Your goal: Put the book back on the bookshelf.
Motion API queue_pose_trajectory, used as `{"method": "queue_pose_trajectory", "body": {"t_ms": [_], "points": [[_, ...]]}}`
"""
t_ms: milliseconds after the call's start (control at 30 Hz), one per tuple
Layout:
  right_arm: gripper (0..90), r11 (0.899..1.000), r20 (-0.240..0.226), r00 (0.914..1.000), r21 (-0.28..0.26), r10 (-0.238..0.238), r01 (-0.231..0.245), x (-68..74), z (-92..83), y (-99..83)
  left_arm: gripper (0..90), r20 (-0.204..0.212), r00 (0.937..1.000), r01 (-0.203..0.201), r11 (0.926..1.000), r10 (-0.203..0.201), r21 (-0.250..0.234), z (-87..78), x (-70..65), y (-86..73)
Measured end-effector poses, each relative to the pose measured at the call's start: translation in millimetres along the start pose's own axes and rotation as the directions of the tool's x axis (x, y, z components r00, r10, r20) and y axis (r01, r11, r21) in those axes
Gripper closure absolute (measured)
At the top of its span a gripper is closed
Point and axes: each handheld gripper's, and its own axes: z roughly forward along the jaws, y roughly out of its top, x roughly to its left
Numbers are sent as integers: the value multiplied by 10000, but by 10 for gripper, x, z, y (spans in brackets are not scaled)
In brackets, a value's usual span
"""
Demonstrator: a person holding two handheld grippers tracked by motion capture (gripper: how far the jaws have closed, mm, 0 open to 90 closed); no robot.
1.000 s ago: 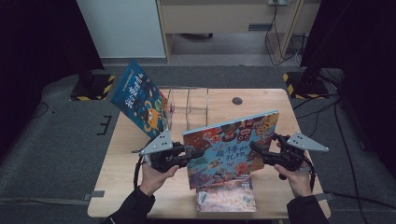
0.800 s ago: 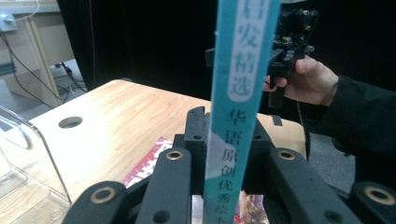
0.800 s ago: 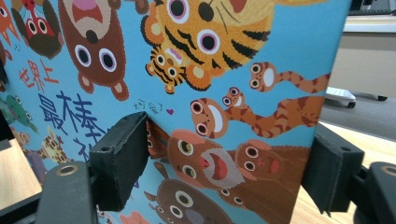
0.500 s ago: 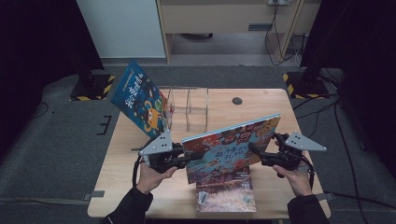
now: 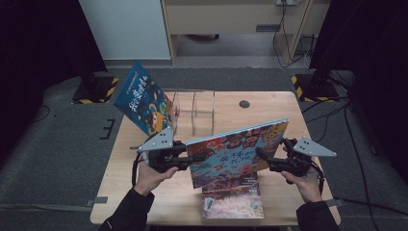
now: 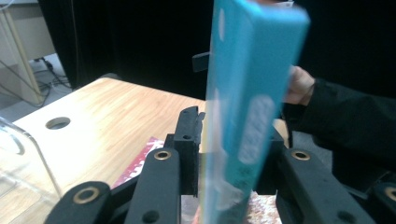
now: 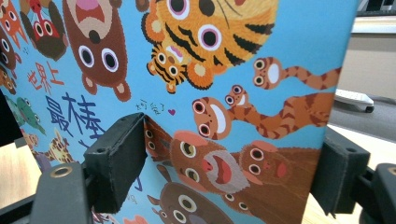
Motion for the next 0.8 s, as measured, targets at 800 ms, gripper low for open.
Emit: {"method": "queue_pose_trajectory", "body": {"t_ms": [800], "points": [[215,9998,156,9999,202,-39,35,27,3,22,637,10,9868,-1539,9365,1618,3152,233,-149,870]]}}
